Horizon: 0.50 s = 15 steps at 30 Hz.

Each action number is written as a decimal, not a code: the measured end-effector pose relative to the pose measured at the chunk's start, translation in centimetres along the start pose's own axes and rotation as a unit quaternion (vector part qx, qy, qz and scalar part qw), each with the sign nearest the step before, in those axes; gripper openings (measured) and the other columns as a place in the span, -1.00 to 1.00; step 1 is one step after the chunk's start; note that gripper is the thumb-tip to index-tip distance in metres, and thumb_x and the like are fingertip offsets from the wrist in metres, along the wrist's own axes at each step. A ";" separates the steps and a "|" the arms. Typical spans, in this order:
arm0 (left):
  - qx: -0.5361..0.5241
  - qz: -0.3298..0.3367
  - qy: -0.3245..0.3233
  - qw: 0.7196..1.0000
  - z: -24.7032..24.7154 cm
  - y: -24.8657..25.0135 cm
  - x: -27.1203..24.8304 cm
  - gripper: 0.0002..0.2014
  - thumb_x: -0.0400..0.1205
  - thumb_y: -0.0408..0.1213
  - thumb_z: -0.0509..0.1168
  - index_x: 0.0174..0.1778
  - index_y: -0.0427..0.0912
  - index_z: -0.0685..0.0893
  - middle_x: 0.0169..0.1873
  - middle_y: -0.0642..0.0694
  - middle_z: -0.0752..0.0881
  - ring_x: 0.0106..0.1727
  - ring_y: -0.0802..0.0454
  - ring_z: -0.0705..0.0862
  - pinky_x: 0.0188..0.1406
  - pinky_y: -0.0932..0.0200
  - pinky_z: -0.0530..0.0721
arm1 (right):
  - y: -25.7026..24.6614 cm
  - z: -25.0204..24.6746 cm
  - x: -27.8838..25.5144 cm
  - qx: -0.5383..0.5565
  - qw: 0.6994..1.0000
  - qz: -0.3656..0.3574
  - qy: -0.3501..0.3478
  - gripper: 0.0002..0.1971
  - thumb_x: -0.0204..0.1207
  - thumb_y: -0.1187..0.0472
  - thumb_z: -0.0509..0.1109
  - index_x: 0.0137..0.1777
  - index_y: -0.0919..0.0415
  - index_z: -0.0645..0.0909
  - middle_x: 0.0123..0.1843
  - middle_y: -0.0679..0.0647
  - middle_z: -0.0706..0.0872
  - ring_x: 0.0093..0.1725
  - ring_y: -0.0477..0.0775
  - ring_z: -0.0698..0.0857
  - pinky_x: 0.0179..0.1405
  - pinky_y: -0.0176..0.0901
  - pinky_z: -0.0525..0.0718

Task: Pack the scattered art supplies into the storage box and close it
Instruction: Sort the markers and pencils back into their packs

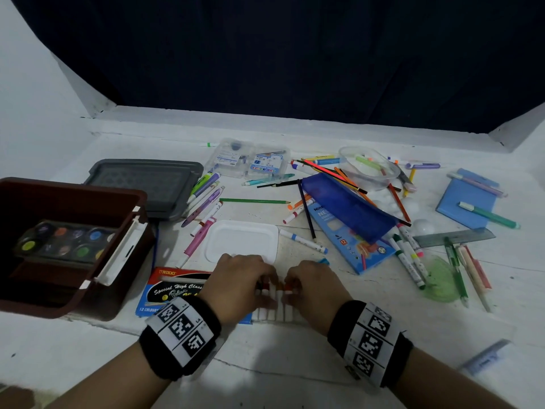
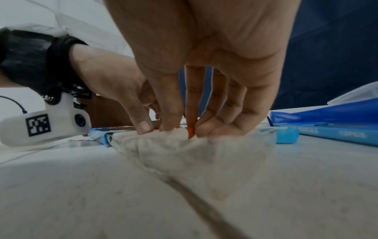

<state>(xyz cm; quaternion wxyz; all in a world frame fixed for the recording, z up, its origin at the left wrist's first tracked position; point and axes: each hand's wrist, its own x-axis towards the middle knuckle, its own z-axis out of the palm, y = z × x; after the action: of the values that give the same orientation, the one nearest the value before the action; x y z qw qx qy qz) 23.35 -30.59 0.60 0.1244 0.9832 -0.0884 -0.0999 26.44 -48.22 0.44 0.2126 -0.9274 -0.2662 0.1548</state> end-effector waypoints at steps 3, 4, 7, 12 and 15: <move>0.001 -0.013 -0.003 1.000 -0.4 0.2 0.4 -0.59 0.42 0.25 0.50 0.10 0.14 0.75 -0.03 0.18 0.73 0.01 0.11 0.67 0.10 0.09 0.49 | -0.3 0.1 0.2 -0.020 1.000 0.003 -0.002 -0.85 0.57 0.12 0.43 0.08 0.12 0.68 0.07 0.03 0.58 0.01 0.00 0.59 0.06 -0.19 0.63; -0.004 -0.018 -0.008 1.000 -0.5 0.2 0.4 -0.61 0.43 0.23 0.50 0.08 0.14 0.76 -0.03 0.17 0.74 0.00 0.11 0.68 0.12 0.08 0.52 | -0.4 0.2 0.2 -0.020 1.000 0.002 -0.002 -0.86 0.57 0.13 0.43 0.08 0.12 0.68 0.07 0.03 0.58 0.01 0.00 0.59 0.06 -0.19 0.62; -0.030 -0.032 -0.012 0.999 -0.9 -0.2 0.9 -0.83 0.56 0.03 0.45 0.00 0.11 0.81 -0.02 0.11 0.78 0.02 0.02 0.73 0.16 -0.04 0.62 | -0.3 0.3 0.3 -0.020 1.000 -0.014 0.001 -0.86 0.56 0.13 0.44 0.09 0.08 0.68 0.07 0.01 0.58 0.01 -0.03 0.56 -0.01 -0.25 0.53; -0.003 -0.028 -0.003 1.000 -1.1 0.0 2.0 -0.87 0.63 -0.04 0.39 -0.06 0.06 0.82 -0.04 0.07 0.81 -0.01 0.00 0.73 0.15 -0.02 0.64 | -0.3 0.5 0.4 -0.048 0.998 -0.040 -0.001 -0.79 0.56 0.13 0.43 0.17 0.04 0.75 0.08 0.01 0.59 0.02 -0.02 0.58 -0.03 -0.28 0.48; 0.019 -0.017 -0.001 1.000 -1.1 0.1 2.5 -0.81 0.57 0.05 0.45 -0.01 0.06 0.79 -0.08 0.07 0.80 -0.03 0.02 0.71 0.13 0.05 0.64 | -0.2 0.3 0.5 -0.052 0.997 -0.049 -0.002 -0.79 0.56 0.11 0.44 0.17 0.04 0.74 0.07 -0.02 0.57 -0.01 -0.06 0.53 -0.05 -0.29 0.41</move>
<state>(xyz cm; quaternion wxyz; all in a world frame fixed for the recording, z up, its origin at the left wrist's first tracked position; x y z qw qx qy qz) 25.98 -30.96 1.20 0.1038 0.9867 -0.0736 -0.1013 26.60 -47.70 0.23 0.1706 -0.9227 -0.3193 0.1323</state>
